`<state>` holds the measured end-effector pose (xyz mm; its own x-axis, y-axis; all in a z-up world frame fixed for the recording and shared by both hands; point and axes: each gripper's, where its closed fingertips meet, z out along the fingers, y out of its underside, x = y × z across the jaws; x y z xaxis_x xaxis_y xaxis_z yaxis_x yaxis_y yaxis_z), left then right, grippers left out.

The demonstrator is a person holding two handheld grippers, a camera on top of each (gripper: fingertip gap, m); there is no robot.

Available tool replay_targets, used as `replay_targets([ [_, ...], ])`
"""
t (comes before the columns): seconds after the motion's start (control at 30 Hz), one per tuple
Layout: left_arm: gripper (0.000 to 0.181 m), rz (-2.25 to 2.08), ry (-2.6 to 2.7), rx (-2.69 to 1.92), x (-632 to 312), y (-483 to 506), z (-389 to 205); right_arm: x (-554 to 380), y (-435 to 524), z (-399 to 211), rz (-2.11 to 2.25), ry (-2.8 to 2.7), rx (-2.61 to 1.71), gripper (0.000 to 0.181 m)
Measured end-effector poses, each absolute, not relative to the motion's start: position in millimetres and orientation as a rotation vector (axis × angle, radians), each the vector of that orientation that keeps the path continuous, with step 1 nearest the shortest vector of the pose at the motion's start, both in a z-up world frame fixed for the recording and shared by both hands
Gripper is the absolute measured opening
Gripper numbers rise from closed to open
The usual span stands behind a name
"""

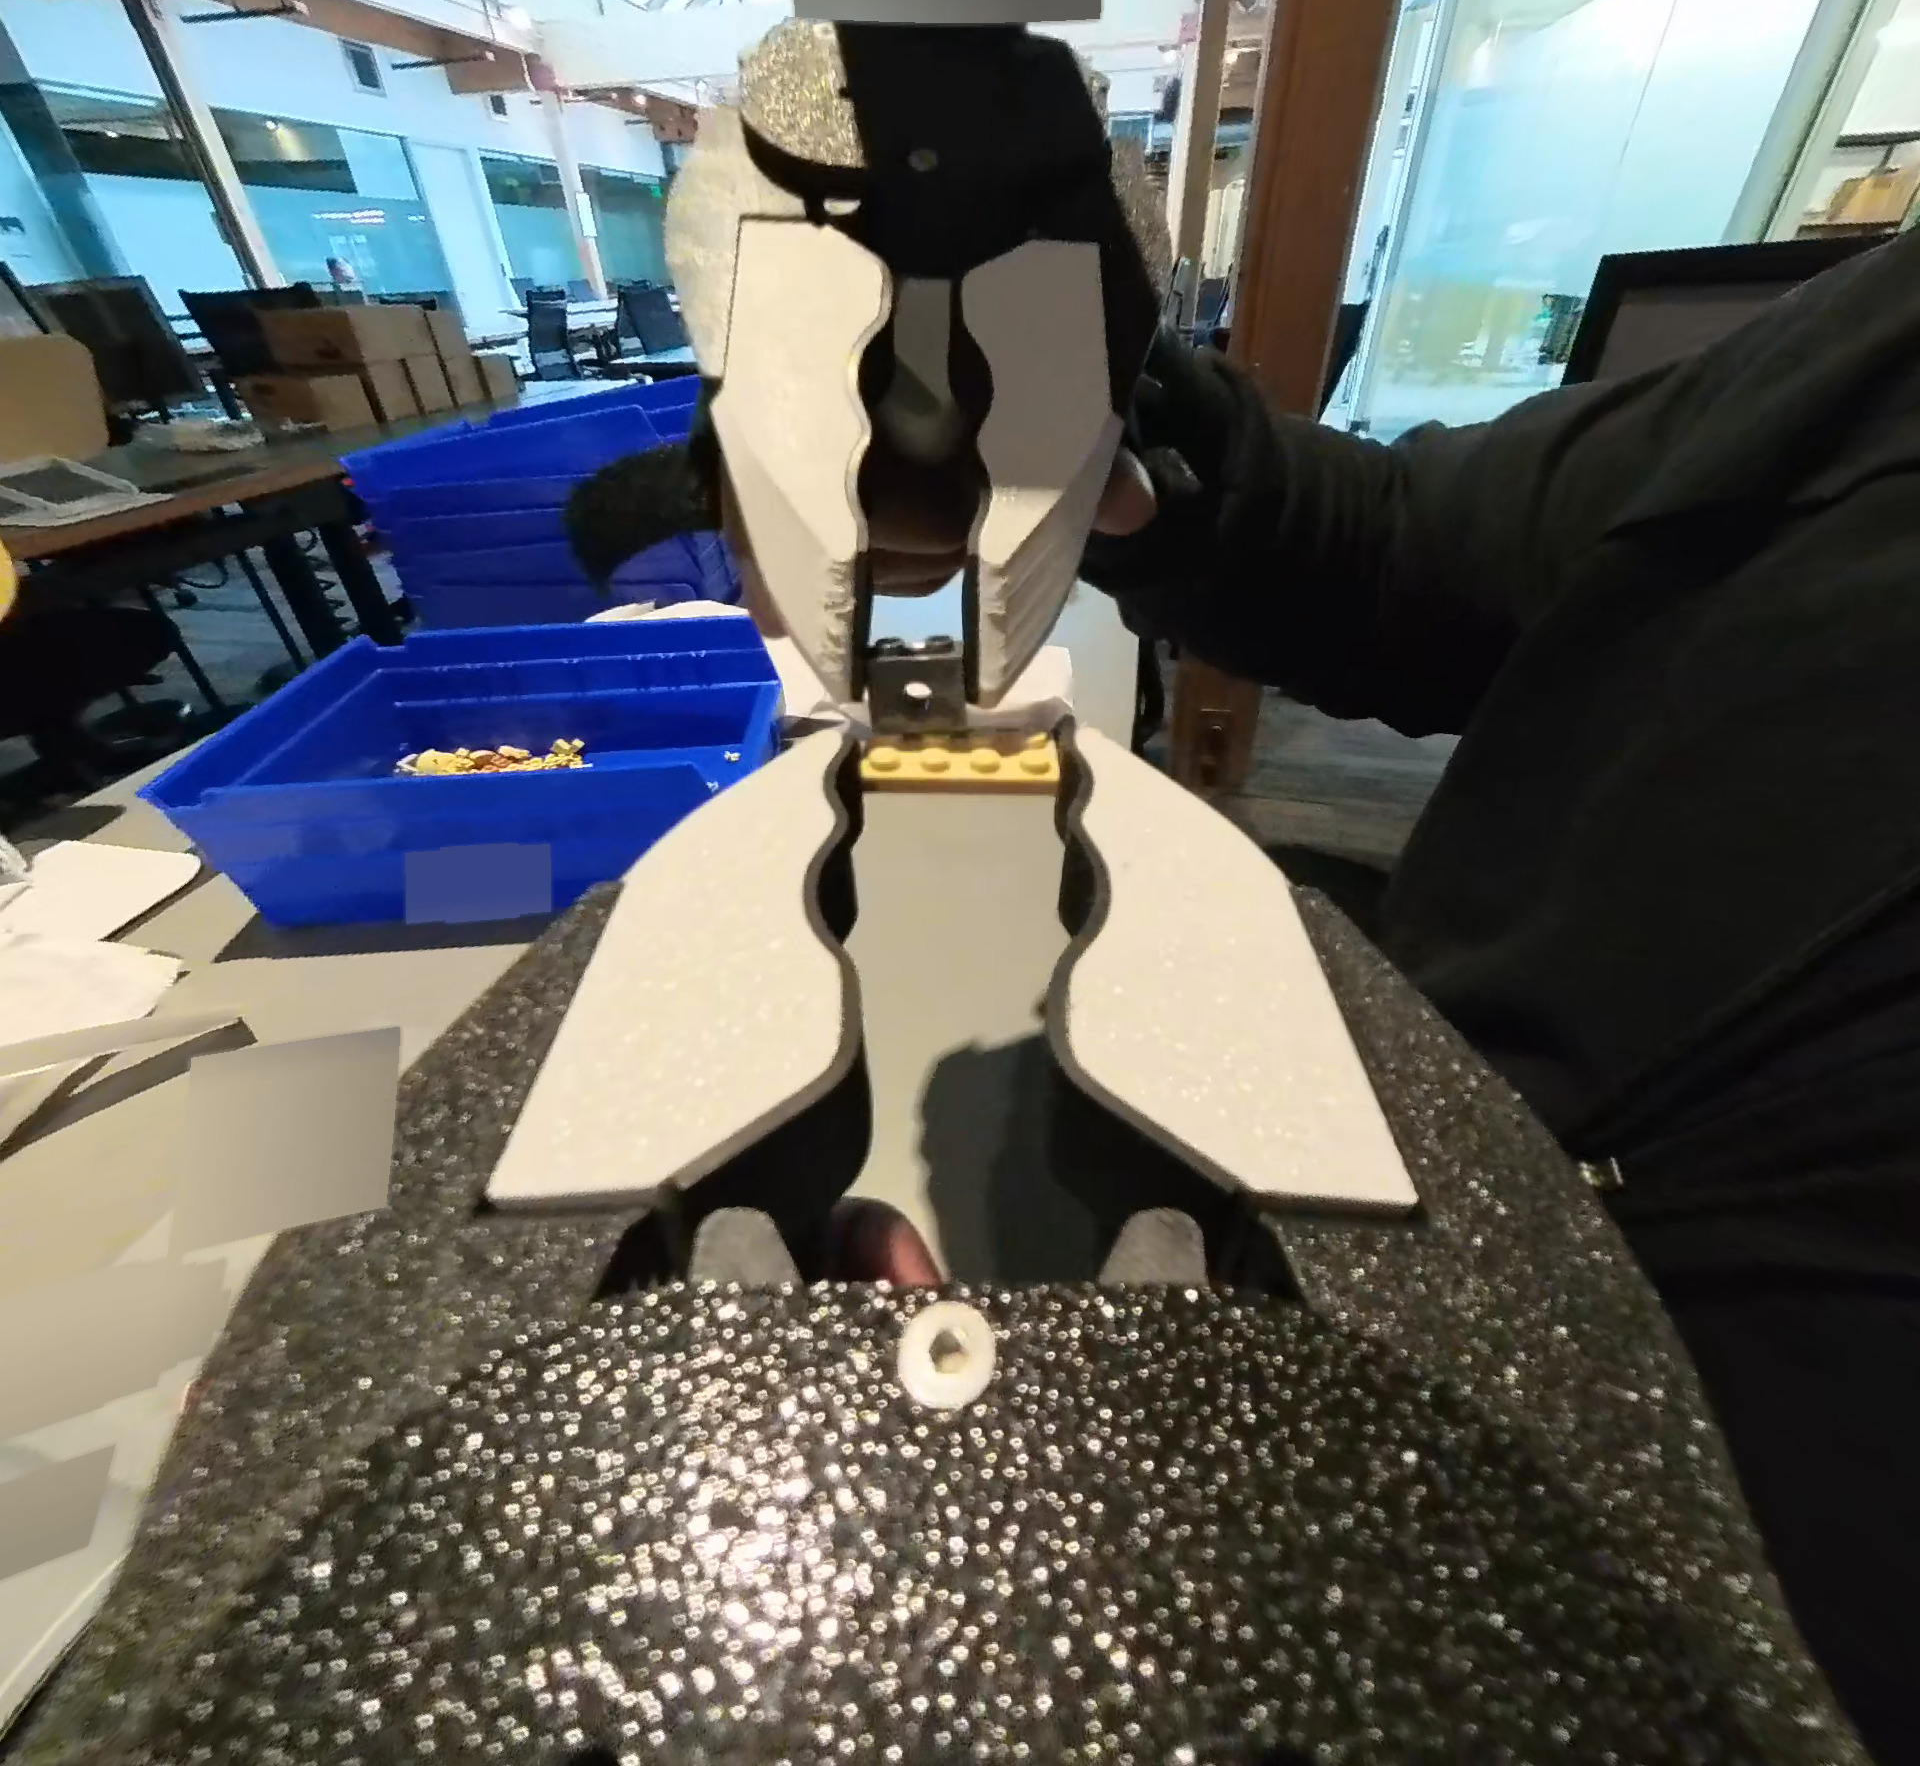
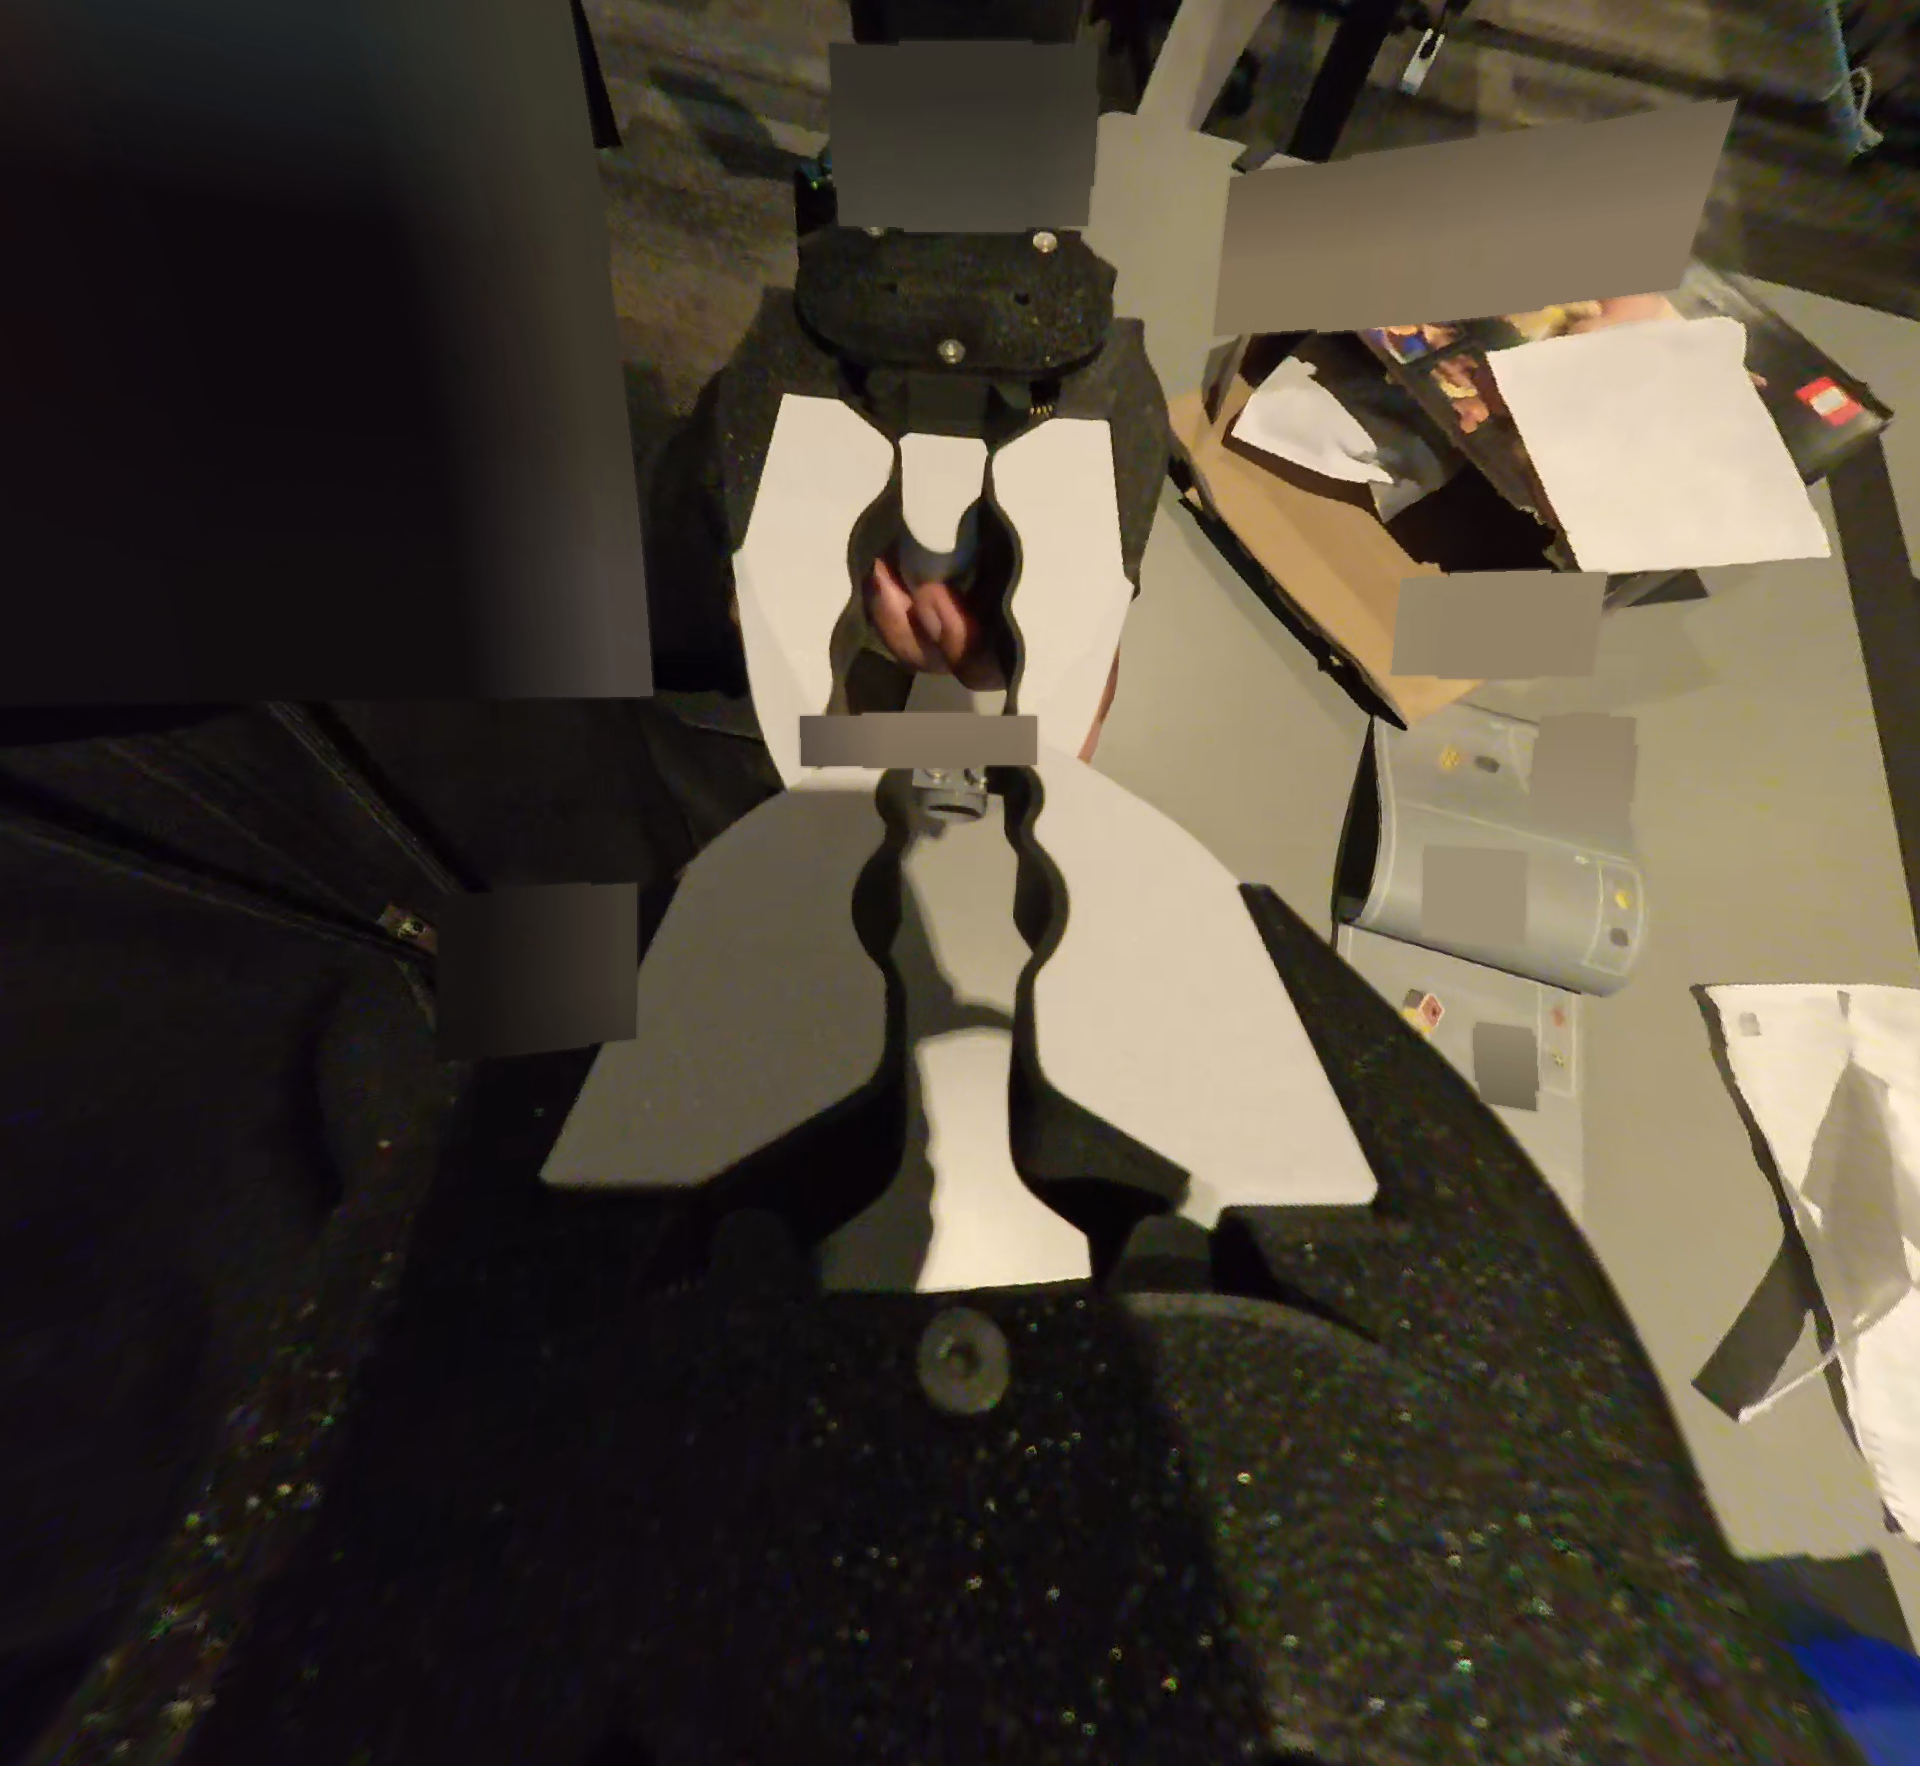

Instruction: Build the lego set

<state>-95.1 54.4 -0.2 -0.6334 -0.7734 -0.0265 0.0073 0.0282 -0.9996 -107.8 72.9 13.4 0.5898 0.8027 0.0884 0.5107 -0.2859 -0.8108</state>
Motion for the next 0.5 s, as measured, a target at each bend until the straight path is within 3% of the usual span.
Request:
replay_targets([
  [0.5, 0.035, -1.745, 1.660, -0.762, -99.8, 54.4, 10.1, -113.0, 71.9, 21.4, 0.411, -1.037, -1.936, 0.016],
])
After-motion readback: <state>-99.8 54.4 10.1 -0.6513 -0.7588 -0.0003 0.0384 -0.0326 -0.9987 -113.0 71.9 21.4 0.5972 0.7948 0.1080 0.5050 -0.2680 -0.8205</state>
